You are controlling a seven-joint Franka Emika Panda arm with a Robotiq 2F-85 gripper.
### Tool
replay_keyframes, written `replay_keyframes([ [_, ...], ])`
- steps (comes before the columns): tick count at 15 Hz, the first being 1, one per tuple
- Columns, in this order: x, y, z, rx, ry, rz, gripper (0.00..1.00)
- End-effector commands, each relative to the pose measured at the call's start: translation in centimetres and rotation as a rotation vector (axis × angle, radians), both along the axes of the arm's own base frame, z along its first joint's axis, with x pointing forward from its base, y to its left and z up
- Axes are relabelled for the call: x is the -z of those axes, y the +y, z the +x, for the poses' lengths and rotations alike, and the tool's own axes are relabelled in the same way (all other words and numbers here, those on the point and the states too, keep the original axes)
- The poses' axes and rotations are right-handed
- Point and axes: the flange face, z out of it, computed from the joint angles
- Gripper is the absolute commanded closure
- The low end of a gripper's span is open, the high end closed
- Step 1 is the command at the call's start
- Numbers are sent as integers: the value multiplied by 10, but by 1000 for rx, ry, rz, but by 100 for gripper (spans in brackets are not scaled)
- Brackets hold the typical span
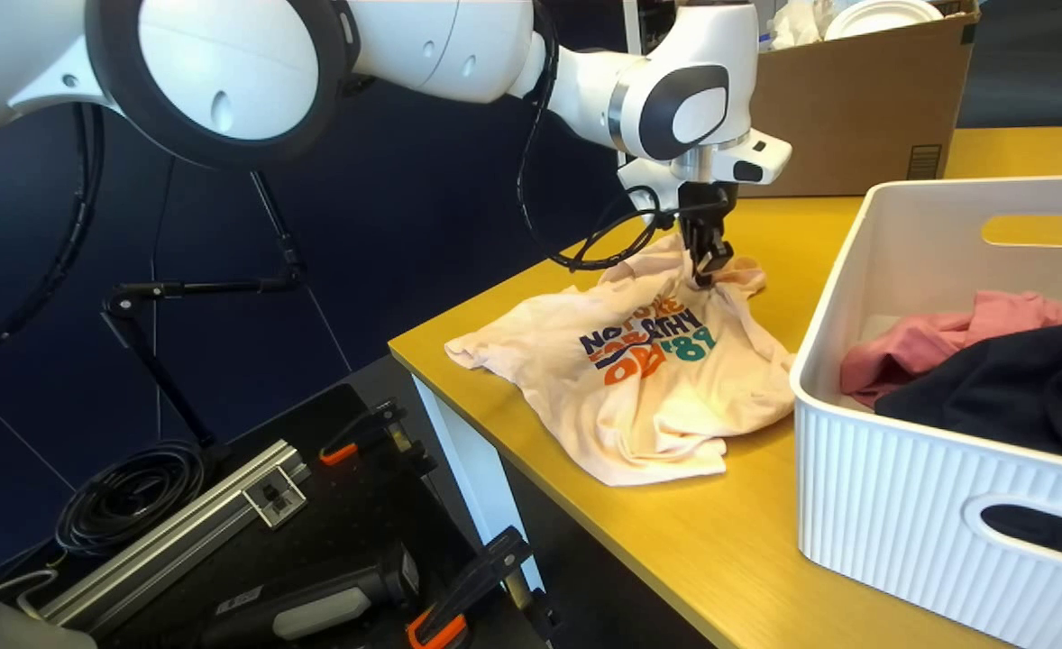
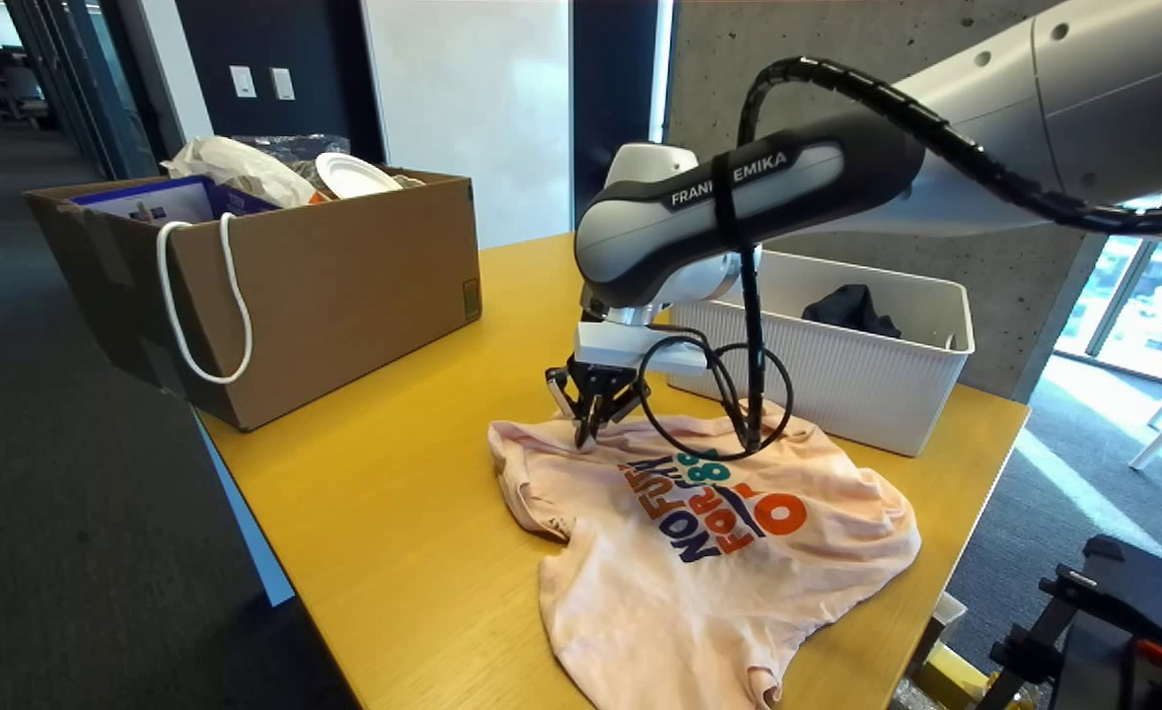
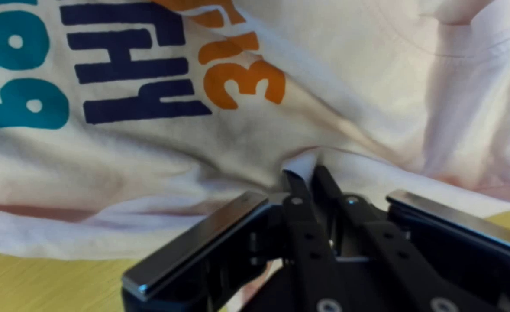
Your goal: Straighten the pink shirt
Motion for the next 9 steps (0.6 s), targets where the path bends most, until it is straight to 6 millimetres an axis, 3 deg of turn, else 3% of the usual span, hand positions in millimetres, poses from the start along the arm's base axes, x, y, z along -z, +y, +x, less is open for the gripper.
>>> replay_keyframes([
  [1, -11, -4, 4, 19, -1, 4, 100],
  [9, -26, -31, 15, 21, -70, -60, 100],
])
